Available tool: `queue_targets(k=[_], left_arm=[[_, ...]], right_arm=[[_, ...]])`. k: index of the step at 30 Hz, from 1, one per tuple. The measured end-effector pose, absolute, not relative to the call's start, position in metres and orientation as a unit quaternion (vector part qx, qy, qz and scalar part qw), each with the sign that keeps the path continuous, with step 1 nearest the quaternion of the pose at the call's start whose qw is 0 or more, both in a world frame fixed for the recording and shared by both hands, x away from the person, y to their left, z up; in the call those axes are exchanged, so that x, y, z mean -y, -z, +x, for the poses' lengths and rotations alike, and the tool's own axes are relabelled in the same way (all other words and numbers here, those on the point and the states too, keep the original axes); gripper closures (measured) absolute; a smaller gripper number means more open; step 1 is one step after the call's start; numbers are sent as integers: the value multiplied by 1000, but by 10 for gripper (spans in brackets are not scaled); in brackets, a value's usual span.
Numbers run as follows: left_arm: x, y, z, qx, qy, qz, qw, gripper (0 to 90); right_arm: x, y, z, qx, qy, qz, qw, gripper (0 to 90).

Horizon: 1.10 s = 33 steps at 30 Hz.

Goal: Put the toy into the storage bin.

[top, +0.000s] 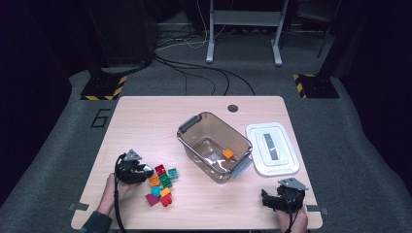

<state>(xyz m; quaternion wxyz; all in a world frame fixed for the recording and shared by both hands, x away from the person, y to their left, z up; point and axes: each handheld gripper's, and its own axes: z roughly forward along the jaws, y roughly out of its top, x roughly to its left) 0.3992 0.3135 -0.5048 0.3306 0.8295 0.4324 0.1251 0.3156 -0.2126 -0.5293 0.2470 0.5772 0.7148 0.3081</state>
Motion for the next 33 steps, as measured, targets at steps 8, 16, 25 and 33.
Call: queue_targets(k=[8, 16, 25, 33], left_arm=[[-315, 507, 398, -438, -124, 824, 336, 566], [-317, 502, 397, -443, -128, 821, 335, 586], [-317, 485, 397, -437, -137, 818, 349, 587], [-314, 472, 399, -422, -144, 826, 345, 587]], right_arm=[[213, 529, 316, -715, -308, 577, 247, 29], [213, 529, 316, -715, -308, 577, 247, 29], [213, 529, 316, -715, -308, 577, 247, 29], [213, 529, 316, -715, -308, 577, 247, 29]])
